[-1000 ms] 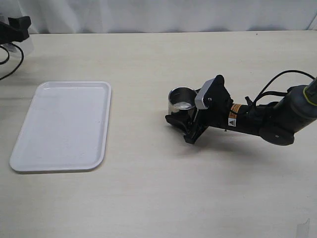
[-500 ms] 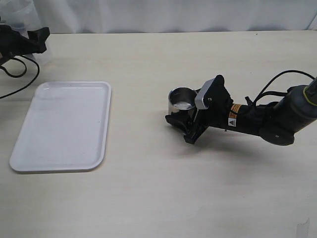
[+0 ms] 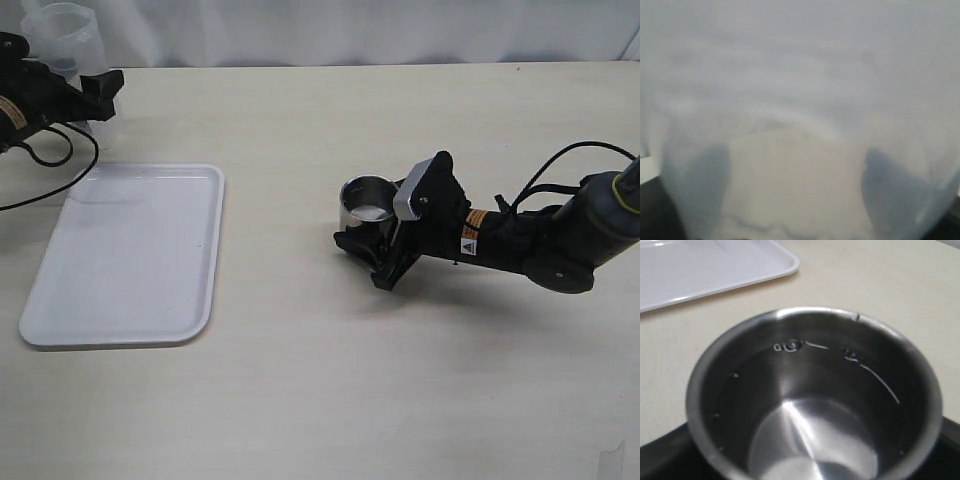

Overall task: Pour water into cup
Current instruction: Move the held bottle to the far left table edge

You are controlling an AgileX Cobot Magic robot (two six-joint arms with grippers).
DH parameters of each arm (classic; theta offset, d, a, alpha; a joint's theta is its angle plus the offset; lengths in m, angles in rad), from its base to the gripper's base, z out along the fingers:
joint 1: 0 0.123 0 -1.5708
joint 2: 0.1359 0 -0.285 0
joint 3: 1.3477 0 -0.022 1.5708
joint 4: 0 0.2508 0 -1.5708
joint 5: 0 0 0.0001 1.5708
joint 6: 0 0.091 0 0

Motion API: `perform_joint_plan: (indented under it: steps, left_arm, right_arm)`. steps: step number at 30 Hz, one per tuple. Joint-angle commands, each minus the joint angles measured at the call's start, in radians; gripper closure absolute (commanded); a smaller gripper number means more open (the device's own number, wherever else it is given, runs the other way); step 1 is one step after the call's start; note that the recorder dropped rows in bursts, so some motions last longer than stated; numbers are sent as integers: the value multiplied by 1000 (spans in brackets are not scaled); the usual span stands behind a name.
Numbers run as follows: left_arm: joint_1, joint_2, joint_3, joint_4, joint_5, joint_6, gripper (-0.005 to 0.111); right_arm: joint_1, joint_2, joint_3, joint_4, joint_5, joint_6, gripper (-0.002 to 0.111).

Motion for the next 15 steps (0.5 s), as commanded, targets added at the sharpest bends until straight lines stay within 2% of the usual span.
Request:
perform_joint_plan:
  steps: [1, 2, 5, 7, 12, 15]
  left_arm:
    - [0, -3, -2, -8, -14, 0, 107]
    - [0, -3, -2, -6, -8, 0, 106]
    - [0, -3, -2, -1, 8, 0, 92]
    - [0, -3, -2, -1, 13, 0, 79]
    - [0, -3, -2, -1, 21, 0, 37]
    - [0, -3, -2, -1, 21, 0, 24]
  right_arm:
    - [0, -4, -5, -3, -21, -3, 104]
    - [0, -4, -5, -3, -21, -3, 104]
    - [0, -4, -5, -3, -21, -3, 104]
    - [0, -4, -5, -3, -21, -3, 104]
    - [0, -4, -5, -3, -21, -3, 104]
    - [0, -4, -5, -3, -21, -3, 104]
